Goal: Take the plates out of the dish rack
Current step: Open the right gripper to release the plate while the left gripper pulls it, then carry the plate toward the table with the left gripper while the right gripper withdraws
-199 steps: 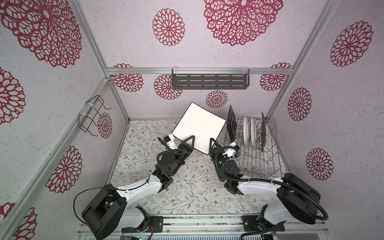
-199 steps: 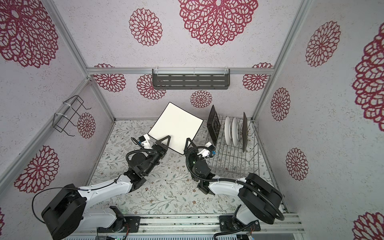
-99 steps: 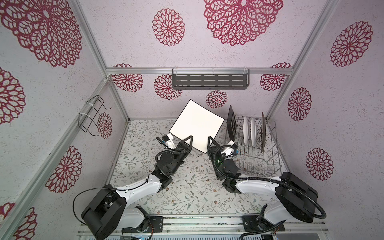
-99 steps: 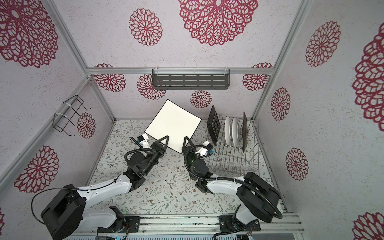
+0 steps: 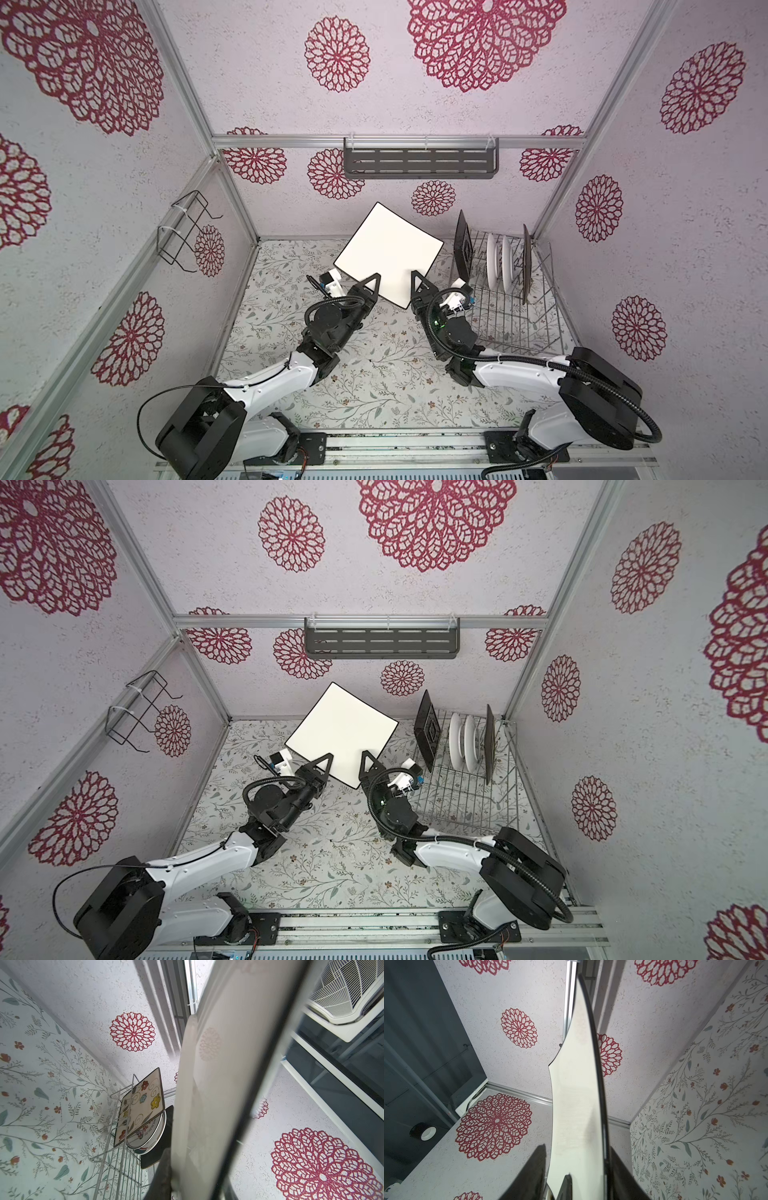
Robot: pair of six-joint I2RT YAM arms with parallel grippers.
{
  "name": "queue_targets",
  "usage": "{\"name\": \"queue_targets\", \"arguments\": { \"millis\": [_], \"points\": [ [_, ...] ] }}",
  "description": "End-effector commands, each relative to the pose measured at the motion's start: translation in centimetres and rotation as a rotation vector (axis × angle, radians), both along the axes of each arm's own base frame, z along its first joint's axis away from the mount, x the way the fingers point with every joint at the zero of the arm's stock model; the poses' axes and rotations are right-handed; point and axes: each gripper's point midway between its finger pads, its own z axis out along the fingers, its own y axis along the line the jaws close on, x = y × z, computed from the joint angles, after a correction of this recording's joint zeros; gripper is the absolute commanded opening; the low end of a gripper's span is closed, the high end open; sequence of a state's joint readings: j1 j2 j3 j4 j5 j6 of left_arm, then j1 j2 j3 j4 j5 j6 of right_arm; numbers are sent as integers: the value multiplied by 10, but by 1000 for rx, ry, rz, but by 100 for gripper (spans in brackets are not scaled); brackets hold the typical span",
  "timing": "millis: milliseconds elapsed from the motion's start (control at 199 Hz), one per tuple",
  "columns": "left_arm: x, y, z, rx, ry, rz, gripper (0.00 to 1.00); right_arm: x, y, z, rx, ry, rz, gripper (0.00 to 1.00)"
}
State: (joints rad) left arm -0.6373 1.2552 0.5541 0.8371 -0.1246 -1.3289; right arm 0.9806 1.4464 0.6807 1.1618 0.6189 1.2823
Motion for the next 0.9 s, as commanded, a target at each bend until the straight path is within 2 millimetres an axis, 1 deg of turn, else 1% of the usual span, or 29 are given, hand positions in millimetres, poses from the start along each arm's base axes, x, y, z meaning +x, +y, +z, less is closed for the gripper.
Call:
{"name": "queue_targets", "arguments": {
  "millis": [0,116,221,347,417,477,518,598,689,784,834,900],
  "points": [
    [-3,18,38,-42,-114,37,0,-6,-17,62,170,-107,17,56],
    [-3,30,43,-63,-120,65,0,0,-17,55,176,-87,28,64],
    [-3,41,46,-72,-119,87,0,3,-17,54,171,-84,39,69],
    [-2,57,46,-71,-110,123,0,6,-16,48,140,-59,41,71],
    [-1,66,47,-78,-109,135,0,10,-14,41,84,-29,40,71],
    [0,74,46,-81,-97,148,0,14,-13,30,43,13,38,71],
    [0,78,47,-83,-99,155,0,14,-14,27,29,19,38,71],
    [1,90,44,-81,-74,186,0,13,-15,23,8,30,42,71],
    [1,100,46,-80,-66,204,0,11,-16,14,-29,61,52,71],
    [1,110,46,-100,-70,216,0,7,-11,11,-88,74,90,70],
    [0,117,43,-114,-68,232,0,5,-7,7,-142,86,113,70],
    [-2,125,38,-123,-58,254,0,3,-3,-3,-211,120,137,71]
  ]
}}
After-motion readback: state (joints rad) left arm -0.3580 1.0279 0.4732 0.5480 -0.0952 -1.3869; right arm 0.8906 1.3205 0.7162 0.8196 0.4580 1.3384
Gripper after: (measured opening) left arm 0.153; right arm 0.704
